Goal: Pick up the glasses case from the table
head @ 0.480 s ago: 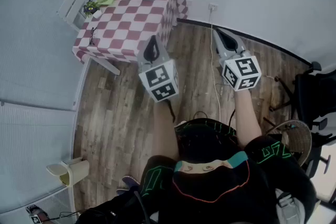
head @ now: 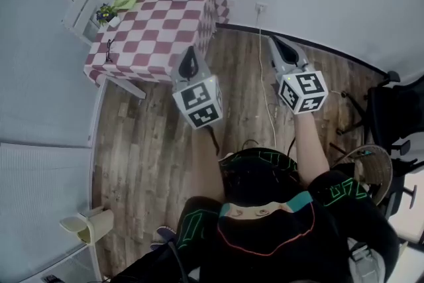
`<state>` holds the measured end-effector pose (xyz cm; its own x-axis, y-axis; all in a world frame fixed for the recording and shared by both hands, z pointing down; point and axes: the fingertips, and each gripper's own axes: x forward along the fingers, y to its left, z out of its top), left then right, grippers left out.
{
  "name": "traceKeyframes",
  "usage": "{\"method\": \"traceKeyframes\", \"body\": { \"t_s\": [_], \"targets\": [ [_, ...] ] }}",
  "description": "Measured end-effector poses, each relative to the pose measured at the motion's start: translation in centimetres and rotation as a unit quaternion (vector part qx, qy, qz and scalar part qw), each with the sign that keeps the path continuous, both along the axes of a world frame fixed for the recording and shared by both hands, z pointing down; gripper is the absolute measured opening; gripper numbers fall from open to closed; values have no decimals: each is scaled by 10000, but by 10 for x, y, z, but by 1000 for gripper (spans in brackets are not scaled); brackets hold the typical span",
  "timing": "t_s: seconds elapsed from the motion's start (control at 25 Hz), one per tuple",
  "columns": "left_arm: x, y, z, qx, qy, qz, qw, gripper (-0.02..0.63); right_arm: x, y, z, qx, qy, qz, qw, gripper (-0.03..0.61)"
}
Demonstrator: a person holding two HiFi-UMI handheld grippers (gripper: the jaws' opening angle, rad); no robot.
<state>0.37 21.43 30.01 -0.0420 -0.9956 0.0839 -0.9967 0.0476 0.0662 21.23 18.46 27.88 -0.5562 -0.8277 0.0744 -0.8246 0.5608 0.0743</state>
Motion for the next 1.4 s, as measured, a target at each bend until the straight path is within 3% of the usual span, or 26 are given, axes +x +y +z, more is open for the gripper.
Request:
{"method": "traceKeyframes", "body": {
  "t_s": [0.36,0.56,0.92,1.2,1.4],
  "targets": [
    [16,-24,11,-57,163,239,9996,9,25,-16,4,-93,70,335,9994,5],
    [20,-43,25,-170,188,214,9995,9,26,-37,13,-157,109,249,9995,5],
    [-17,-109,59,-550,365,-364,9972,9,7,-130,40,-419,67,-51,9991,5],
    [6,-168,116,-1272,405,-218,9908,9,20,-198,95,-1025,75,-10,9947,5],
    [33,-226,128,-1540,256,-38,9877,9,50,-255,112,-1244,-101,175,9920,5]
  ]
}}
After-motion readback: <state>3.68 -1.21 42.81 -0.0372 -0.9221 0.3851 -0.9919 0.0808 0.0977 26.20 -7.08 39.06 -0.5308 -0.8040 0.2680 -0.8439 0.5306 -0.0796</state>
